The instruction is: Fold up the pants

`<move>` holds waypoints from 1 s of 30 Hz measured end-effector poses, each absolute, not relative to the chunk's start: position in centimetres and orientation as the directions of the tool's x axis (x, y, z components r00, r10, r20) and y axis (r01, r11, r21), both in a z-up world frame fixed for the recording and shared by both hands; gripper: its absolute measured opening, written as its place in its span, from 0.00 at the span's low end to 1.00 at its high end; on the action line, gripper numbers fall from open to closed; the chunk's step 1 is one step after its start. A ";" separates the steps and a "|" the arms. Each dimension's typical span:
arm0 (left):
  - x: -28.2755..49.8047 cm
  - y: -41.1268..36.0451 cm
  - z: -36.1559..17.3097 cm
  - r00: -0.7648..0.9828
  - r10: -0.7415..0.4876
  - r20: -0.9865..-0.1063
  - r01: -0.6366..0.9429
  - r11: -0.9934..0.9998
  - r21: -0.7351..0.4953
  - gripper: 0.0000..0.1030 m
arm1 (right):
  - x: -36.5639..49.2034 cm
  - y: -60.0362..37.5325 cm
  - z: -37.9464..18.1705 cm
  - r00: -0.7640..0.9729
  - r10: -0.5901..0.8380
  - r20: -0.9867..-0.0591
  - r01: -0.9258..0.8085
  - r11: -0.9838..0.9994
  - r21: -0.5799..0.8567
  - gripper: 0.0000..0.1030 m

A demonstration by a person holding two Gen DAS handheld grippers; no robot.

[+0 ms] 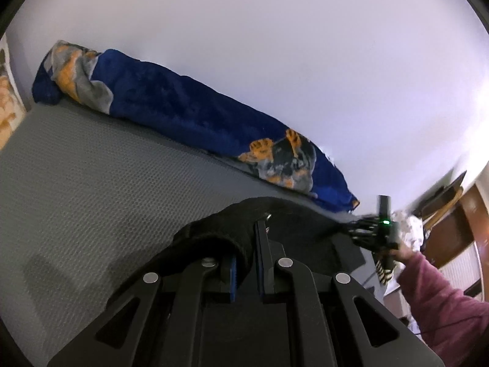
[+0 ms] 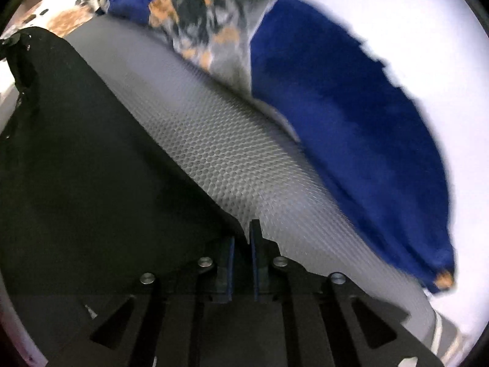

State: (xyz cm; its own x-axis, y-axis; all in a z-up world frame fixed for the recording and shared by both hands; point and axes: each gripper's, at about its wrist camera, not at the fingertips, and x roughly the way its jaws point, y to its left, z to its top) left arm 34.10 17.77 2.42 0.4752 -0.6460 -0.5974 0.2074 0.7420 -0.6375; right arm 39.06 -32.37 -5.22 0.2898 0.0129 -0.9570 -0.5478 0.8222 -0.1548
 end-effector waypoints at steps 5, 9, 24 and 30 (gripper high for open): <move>30.1 18.9 2.7 0.442 -0.667 -0.600 0.225 0.730 -0.646 0.10 | 30.8 -31.8 -1.1 0.437 -0.050 -0.898 -0.461 0.845 -0.271 0.06; 25.5 19.4 2.1 0.398 -0.662 -0.635 0.260 0.745 -0.614 0.12 | 23.6 -31.5 -0.3 0.486 -0.092 -0.869 -0.417 0.850 -0.323 0.06; 16.1 18.9 -5.6 0.193 -0.489 -0.851 0.252 0.863 -0.438 0.18 | 10.1 -28.2 -7.6 0.359 -0.134 -0.924 -0.410 0.867 -0.285 0.05; 14.5 20.7 -4.4 0.174 -0.452 -0.875 0.134 0.891 -0.434 0.63 | 10.5 -28.6 -7.4 0.352 -0.109 -0.930 -0.370 0.896 -0.245 0.06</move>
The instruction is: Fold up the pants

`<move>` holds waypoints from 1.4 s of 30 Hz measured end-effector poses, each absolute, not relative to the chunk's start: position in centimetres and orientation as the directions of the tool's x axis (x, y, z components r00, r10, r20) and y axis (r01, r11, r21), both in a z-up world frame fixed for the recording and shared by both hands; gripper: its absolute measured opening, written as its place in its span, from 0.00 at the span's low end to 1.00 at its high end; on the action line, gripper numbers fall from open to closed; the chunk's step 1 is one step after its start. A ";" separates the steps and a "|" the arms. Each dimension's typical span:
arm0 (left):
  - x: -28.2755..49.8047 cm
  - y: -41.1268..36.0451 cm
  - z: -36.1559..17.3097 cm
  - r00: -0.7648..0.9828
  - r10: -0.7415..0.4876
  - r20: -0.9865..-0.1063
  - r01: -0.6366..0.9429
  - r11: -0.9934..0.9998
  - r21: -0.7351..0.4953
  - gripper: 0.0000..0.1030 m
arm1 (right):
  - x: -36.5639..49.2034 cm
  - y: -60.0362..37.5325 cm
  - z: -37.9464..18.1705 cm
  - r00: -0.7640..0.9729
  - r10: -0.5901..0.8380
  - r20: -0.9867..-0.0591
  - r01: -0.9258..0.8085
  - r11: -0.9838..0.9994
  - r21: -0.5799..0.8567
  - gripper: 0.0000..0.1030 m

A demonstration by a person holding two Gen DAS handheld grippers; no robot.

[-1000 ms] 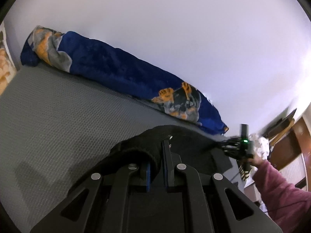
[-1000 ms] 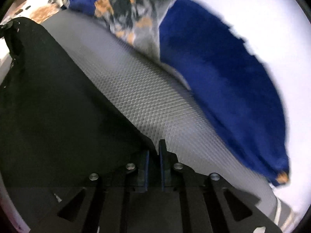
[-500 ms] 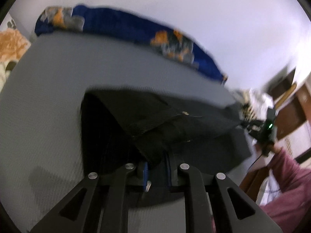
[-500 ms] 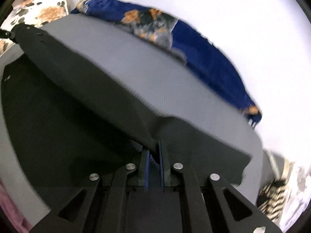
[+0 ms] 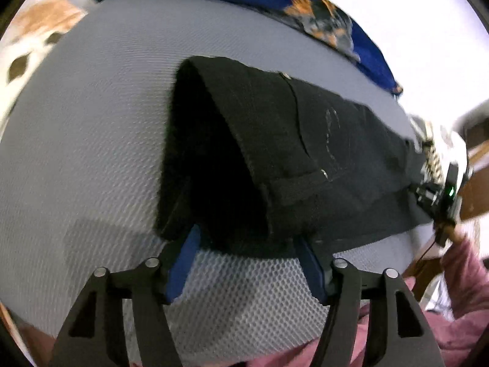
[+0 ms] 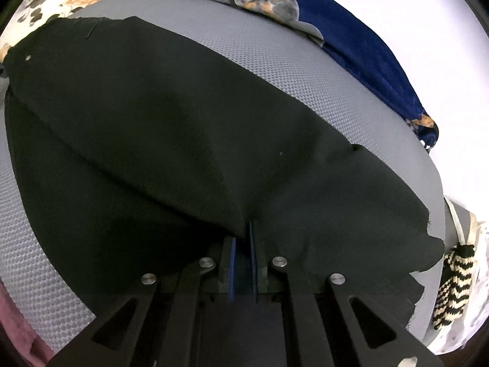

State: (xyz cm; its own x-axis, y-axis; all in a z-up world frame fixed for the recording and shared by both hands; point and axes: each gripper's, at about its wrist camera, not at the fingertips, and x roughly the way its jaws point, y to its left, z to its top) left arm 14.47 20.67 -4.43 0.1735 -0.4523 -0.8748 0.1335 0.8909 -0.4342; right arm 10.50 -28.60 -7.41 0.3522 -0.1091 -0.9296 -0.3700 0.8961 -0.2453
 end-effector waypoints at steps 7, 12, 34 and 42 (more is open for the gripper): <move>11.2 23.5 -3.6 0.287 -0.620 -0.730 -0.132 0.729 -0.672 0.63 | 10.1 -28.6 -7.5 0.362 -0.104 -0.927 -0.365 0.899 -0.243 0.07; 11.2 22.4 -5.0 0.300 -0.630 -0.717 -0.257 0.670 -0.696 0.60 | 10.3 -28.6 -7.6 0.365 -0.098 -0.926 -0.371 0.897 -0.242 0.07; 16.2 22.5 -4.8 0.195 -0.381 -0.904 -0.047 0.917 -0.396 0.16 | 3.9 -23.0 -7.1 0.337 -0.108 -0.935 -0.336 0.914 -0.227 0.06; 14.7 21.0 -4.7 0.281 -0.255 -0.925 0.046 0.966 -0.253 0.28 | 3.4 -23.8 -6.9 0.317 -0.060 -0.947 -0.296 0.942 -0.159 0.08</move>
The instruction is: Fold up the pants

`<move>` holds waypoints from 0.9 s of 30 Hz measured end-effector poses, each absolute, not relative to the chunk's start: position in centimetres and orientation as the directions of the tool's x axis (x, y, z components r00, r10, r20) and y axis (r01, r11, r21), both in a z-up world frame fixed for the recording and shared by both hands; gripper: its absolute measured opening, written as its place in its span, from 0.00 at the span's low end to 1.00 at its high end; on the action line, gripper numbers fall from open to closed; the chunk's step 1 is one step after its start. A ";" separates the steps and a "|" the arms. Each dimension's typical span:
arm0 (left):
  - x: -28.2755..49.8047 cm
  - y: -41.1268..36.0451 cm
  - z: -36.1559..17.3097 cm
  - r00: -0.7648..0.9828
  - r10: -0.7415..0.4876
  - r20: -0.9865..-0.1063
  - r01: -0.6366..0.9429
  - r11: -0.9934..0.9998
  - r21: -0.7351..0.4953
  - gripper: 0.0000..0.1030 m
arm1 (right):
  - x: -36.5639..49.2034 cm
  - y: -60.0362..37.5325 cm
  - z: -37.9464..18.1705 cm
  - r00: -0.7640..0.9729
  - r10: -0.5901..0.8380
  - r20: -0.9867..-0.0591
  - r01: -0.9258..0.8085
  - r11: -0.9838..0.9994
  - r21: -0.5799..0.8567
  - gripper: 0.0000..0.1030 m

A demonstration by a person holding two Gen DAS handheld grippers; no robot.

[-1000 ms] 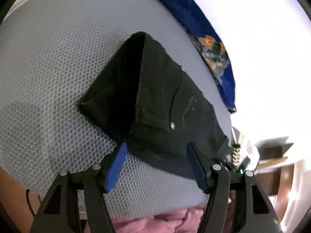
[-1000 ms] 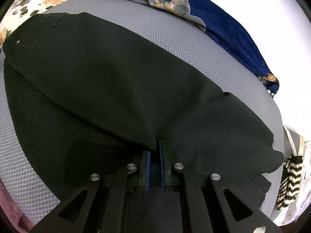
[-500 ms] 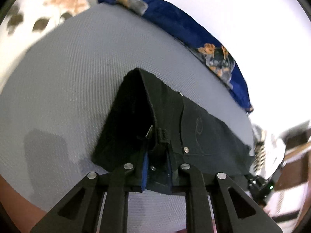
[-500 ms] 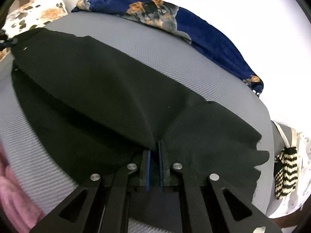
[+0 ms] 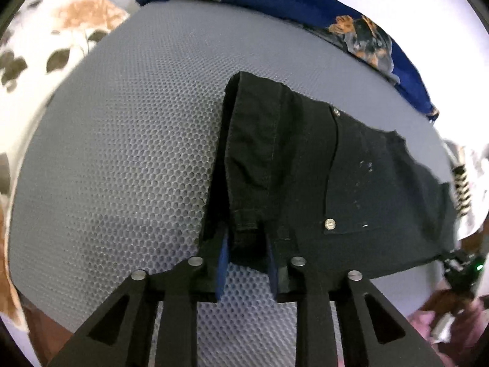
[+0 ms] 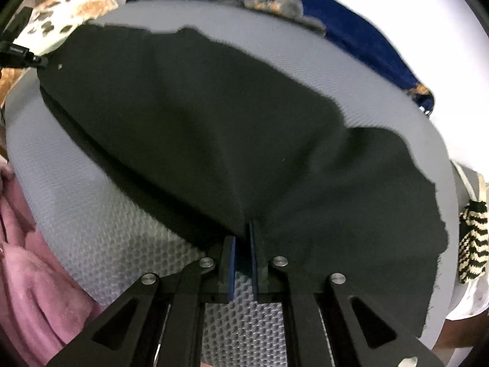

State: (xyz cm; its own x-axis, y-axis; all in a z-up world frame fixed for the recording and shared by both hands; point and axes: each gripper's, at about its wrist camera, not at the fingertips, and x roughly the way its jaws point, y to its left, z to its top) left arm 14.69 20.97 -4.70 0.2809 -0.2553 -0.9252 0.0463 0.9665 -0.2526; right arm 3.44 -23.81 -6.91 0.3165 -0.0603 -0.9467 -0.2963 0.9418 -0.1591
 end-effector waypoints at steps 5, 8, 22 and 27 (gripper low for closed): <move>13.0 19.3 -2.8 0.358 -0.100 -0.928 0.092 0.993 -0.071 0.43 | 3.7 -24.0 -6.9 0.326 -0.058 -0.943 -0.267 0.952 -0.150 0.12; 11.3 18.7 -1.3 0.419 -0.049 -0.907 0.132 0.991 0.008 0.43 | 3.9 -24.5 -6.9 0.324 -0.038 -0.945 -0.241 0.963 -0.121 0.14; 7.1 -4.8 -0.8 0.405 -0.394 -0.825 0.717 0.697 0.019 0.44 | 3.9 -27.1 -5.4 0.366 0.031 -0.930 -0.101 0.995 -0.007 0.38; 5.6 -13.4 -3.7 0.293 -0.428 -0.855 0.835 0.550 0.011 0.44 | 3.9 -28.1 -4.8 0.395 0.056 -0.917 -0.068 0.997 0.032 0.38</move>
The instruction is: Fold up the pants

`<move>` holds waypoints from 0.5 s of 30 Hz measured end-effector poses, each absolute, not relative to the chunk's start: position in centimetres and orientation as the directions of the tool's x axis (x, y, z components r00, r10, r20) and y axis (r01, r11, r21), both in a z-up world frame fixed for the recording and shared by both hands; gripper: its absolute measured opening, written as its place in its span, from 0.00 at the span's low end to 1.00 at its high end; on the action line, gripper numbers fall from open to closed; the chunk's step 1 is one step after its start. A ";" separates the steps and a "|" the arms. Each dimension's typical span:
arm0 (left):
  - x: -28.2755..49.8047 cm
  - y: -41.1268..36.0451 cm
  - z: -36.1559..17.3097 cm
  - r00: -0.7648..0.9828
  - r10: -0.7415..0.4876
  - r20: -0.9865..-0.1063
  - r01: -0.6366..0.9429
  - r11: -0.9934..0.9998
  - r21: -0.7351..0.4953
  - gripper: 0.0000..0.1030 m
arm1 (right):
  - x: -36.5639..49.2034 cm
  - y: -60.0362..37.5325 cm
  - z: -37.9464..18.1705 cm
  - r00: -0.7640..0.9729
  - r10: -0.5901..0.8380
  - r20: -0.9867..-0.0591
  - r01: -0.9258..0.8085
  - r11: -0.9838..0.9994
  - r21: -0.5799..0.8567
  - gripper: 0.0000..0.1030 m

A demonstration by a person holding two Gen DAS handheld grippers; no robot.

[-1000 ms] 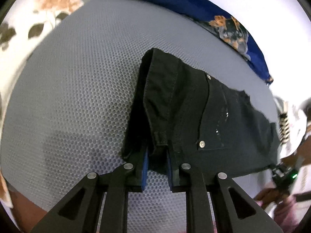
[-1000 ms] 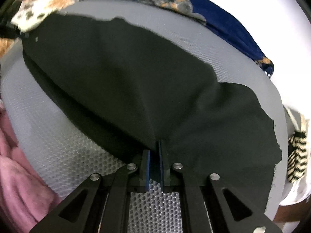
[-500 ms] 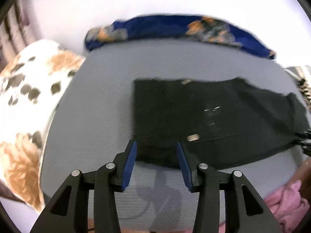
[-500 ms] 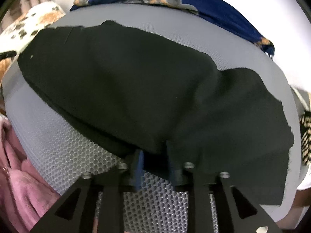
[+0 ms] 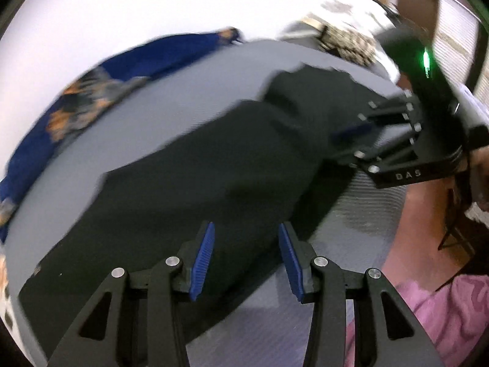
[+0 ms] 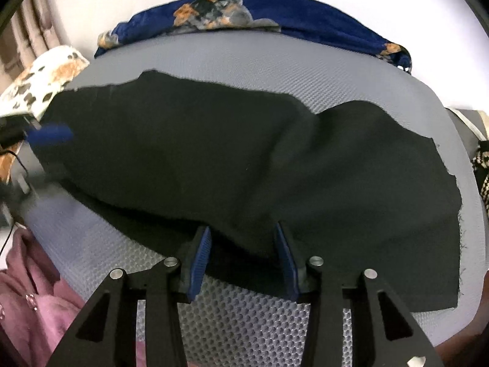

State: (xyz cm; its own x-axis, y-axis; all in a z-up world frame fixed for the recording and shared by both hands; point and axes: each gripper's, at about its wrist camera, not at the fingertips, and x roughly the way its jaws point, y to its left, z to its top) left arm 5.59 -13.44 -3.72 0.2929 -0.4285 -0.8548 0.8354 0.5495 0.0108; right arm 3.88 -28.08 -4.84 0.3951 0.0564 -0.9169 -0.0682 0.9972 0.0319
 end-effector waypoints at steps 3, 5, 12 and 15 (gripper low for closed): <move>4.8 -17.3 -5.9 0.317 -0.365 -0.875 0.861 0.498 0.103 0.44 | 4.1 -28.4 -4.8 0.395 0.068 -0.916 -0.076 0.996 0.042 0.38; 4.7 -19.3 -7.2 0.324 -0.328 -0.887 0.864 0.484 0.136 0.38 | 4.2 -28.6 -4.9 0.399 0.083 -0.913 -0.070 0.996 0.060 0.38; 6.3 -20.4 -7.9 0.286 -0.327 -0.901 0.861 0.501 0.091 0.08 | 2.9 -30.5 -4.2 0.433 0.153 -0.889 -0.036 0.988 0.152 0.41; 5.9 -20.5 -7.9 0.282 -0.333 -0.900 0.859 0.505 0.083 0.08 | 1.7 -34.4 -3.8 0.461 0.144 -0.875 0.086 0.975 0.205 0.41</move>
State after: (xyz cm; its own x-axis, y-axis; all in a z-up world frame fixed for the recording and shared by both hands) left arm 5.95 -20.51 -7.89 0.2821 -0.3330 -0.8997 0.8593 0.5048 0.0826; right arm 1.72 -34.36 -3.80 0.4615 0.1438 -0.8754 0.0857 0.9749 0.2053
